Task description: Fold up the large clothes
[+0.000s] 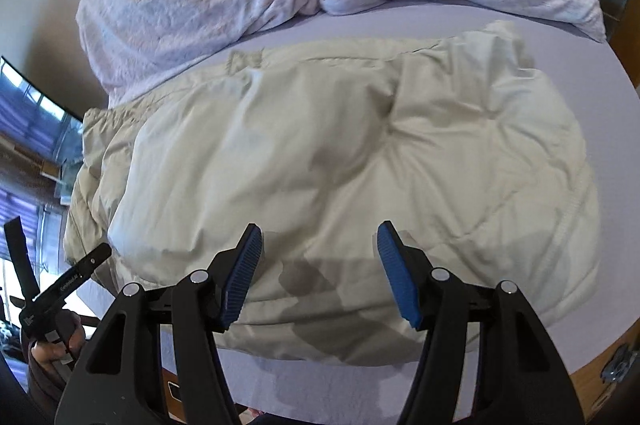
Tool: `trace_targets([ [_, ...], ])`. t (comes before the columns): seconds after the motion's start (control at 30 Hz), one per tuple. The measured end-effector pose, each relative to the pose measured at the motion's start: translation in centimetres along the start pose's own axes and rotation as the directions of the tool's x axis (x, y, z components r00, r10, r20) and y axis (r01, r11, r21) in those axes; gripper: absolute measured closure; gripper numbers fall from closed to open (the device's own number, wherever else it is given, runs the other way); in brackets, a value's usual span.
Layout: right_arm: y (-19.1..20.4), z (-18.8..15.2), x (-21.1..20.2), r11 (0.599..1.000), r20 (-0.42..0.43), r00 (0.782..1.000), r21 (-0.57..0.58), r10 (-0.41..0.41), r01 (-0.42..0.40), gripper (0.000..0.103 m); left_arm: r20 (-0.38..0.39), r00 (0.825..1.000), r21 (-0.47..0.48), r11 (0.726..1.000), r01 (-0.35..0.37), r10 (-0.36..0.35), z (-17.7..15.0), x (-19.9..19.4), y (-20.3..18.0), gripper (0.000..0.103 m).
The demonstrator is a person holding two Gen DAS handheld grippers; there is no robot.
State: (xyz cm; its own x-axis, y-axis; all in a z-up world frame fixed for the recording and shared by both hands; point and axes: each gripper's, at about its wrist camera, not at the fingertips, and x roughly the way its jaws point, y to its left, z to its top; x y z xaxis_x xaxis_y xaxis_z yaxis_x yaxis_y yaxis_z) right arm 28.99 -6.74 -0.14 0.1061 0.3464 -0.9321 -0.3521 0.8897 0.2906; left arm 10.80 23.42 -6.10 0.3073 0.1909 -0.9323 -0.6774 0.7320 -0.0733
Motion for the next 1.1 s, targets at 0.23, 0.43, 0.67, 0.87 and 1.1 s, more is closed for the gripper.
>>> trace_targets([
  [0.23, 1.0, -0.5, 2.4, 0.999, -0.042, 0.999, -0.026, -0.032, 0.031, 0.046, -0.007, 1.000, -0.015, 1.000, 0.004, -0.004, 0.5, 0.5, 0.2, 0.019],
  [0.43, 1.5, -1.0, 5.0, 0.995, -0.053, 0.995, -0.049, -0.088, 0.086, 0.044, -0.014, 1.000, -0.015, 1.000, 0.008, -0.008, 1.1, 1.0, 0.2, 0.018],
  [0.67, 1.9, -0.9, 7.0, 0.989, -0.050, 0.990, -0.079, -0.130, 0.126, 0.042, -0.012, 0.999, -0.020, 0.999, 0.032, -0.032, 1.8, 1.6, 0.0, 0.015],
  [0.87, 2.2, -1.1, 7.4, 0.985, -0.029, 0.989, -0.103, -0.145, 0.141, 0.042, -0.008, 0.998, -0.050, 0.997, 0.066, -0.066, 2.3, 2.0, 0.3, 0.012],
  [1.1, 2.4, -1.1, 7.6, 0.985, -0.021, 0.990, -0.102, -0.142, 0.139, 0.042, -0.012, 0.994, -0.105, 0.988, 0.109, -0.111, 2.4, 3.0, 0.6, 0.011],
])
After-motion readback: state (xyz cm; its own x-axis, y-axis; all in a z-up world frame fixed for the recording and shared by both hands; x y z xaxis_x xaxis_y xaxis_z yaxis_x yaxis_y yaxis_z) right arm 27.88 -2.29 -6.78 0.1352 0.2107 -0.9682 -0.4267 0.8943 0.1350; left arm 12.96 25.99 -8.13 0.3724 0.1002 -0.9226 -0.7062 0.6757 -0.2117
